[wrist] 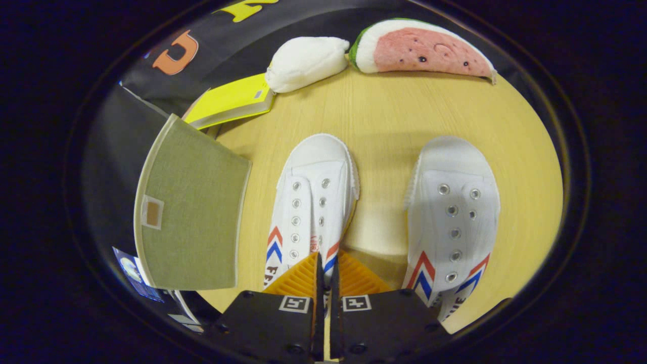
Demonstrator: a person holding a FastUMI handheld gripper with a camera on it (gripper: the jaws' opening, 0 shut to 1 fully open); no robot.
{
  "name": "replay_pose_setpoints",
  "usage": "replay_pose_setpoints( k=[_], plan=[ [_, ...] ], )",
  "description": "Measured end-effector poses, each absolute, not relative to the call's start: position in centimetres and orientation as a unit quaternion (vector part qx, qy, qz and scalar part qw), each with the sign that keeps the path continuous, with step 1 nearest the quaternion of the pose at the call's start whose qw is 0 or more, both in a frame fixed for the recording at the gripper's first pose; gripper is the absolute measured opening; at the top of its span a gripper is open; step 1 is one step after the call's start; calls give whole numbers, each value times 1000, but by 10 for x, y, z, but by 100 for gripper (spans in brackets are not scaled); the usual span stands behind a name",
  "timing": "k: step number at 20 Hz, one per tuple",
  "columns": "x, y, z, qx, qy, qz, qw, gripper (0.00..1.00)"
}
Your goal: Open the storage box then place both shoes into the box .Put the left shoe in first, then the right shoe, with the right side of both shoes facing outward in a uniform manner.
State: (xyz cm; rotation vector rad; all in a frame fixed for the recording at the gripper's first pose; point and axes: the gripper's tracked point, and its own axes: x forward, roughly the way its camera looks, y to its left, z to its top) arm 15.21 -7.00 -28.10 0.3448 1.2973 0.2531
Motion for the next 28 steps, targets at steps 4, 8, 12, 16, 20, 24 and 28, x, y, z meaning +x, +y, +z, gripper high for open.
replay_pose_setpoints(
  k=[4,8,12,16,20,24,28],
  plan=[
    [150,-67,-277,210,599,118,763,8],
    [152,-67,-258,202,578,106,784,8],
    [131,-59,-205,198,546,117,806,8],
    [116,-32,-150,202,517,136,821,8],
    [109,6,-106,214,497,139,829,8],
    [113,44,-83,201,488,134,839,7],
    [127,98,-78,213,483,148,836,8]
  ],
)
